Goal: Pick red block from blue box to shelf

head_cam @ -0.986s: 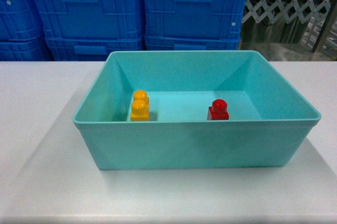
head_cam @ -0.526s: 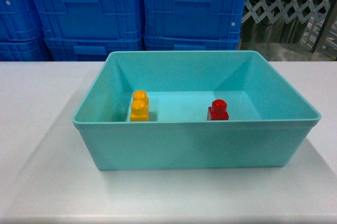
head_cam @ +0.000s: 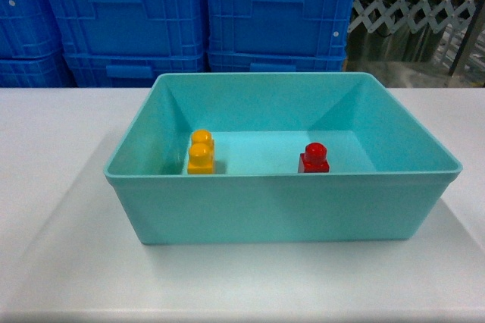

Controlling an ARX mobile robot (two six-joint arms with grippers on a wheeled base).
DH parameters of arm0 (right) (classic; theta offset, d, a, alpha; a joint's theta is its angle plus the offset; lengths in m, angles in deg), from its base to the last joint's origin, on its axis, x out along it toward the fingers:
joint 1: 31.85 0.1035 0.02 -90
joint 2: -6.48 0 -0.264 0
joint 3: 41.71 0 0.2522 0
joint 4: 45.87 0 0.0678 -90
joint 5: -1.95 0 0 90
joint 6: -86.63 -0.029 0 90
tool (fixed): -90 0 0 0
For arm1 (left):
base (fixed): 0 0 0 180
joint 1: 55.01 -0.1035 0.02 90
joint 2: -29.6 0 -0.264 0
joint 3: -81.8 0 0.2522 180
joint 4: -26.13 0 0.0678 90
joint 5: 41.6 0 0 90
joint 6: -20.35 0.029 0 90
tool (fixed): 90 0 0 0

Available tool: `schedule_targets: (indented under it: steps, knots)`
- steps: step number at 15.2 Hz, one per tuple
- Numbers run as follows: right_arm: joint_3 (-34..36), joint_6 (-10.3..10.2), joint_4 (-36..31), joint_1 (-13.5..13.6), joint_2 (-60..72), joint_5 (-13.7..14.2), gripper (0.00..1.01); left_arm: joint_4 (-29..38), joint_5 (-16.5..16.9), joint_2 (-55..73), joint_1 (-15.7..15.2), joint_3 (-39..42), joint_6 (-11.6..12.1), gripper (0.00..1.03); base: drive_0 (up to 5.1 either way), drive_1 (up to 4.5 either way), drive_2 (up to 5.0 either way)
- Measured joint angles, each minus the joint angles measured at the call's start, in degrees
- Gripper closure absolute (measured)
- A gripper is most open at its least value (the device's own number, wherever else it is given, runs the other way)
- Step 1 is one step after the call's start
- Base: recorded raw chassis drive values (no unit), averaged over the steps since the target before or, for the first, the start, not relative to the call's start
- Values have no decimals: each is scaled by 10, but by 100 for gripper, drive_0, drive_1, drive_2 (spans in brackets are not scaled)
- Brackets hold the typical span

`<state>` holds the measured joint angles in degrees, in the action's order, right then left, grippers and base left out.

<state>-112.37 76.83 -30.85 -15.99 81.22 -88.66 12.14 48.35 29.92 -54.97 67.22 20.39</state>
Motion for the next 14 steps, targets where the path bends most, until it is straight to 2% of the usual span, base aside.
schedule_targets:
  steps: [2, 3, 6, 8, 9, 14]
  knots:
    - [-98, -27, 64, 19, 89, 2, 3, 0, 0, 0, 0, 0, 0, 5, 0, 0, 0]
    - [-145, -38, 96, 30, 130, 15, 3, 0, 0, 0, 0, 0, 0, 5, 0, 0, 0]
    - [-263, -53, 159, 57, 237, 50, 3, 0, 0, 0, 0, 0, 0, 5, 0, 0, 0]
    - [-293, -61, 177, 64, 284, 63, 3, 0, 0, 0, 0, 0, 0, 5, 0, 0, 0]
    - [-292, -73, 176, 71, 315, 80, 3, 0, 0, 0, 0, 0, 0, 5, 0, 0, 0]
    - [-264, -84, 145, 78, 347, 81, 3, 0, 0, 0, 0, 0, 0, 5, 0, 0, 0]
